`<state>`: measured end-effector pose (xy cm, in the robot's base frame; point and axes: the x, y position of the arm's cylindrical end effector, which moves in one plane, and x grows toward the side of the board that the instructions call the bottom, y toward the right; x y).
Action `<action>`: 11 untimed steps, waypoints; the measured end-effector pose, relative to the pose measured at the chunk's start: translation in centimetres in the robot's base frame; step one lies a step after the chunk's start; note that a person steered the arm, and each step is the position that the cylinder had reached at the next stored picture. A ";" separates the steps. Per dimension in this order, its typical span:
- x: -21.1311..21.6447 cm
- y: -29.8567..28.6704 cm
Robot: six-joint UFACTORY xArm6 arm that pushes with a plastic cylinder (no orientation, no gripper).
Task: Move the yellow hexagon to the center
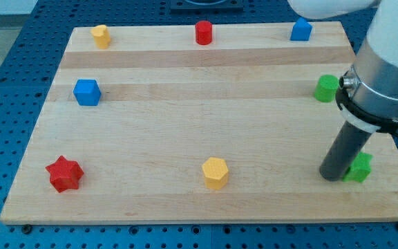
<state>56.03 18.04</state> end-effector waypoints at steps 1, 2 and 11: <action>0.1 -0.2; 2.1 -2.0; -3.1 -17.9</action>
